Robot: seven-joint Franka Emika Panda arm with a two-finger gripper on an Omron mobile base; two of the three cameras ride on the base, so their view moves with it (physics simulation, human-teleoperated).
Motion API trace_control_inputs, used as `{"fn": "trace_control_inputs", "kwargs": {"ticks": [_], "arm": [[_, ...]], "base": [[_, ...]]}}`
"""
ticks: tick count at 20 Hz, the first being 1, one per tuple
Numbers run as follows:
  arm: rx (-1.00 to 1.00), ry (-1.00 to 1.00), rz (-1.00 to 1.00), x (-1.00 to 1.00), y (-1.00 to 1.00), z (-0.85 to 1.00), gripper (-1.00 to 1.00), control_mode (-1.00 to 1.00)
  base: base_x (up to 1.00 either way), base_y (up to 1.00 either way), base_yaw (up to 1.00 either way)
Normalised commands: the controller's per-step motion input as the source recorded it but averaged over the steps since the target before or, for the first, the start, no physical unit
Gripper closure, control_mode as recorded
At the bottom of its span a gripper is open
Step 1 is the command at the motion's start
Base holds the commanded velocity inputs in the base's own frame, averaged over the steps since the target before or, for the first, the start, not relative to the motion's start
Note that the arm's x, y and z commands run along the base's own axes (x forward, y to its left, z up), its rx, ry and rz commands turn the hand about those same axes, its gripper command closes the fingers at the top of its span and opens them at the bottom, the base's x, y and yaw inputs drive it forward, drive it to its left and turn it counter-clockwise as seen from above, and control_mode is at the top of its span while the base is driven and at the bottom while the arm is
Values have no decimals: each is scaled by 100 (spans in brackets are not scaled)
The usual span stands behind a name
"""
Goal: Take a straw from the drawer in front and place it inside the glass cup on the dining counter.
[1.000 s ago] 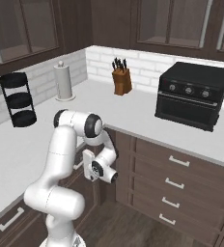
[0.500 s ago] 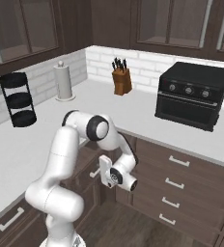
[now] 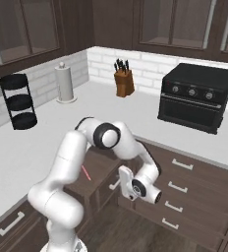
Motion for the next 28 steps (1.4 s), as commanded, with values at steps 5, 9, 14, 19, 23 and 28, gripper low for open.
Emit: {"fn": "trace_control_inputs", "kwargs": {"ticks": [5, 9, 14, 19, 23, 28], "arm": [[-12, 0, 2, -39, -22, 5, -100, -100], [-21, -1, 0, -80, -4, 47, -100, -100], [-21, -8, 0, -86, 0, 90, -100, -100], [-12, -11, 0, -40, 16, 100, -100, -100], [-12, -6, 0, -9, 41, 100, -100, -100], [-17, 3, 0, 0, 64, 100, -100, -100]], "base": [[0, 0, 0], [0, 0, 0], [0, 0, 0], [0, 0, 0], [0, 0, 0], [0, 0, 0]]}}
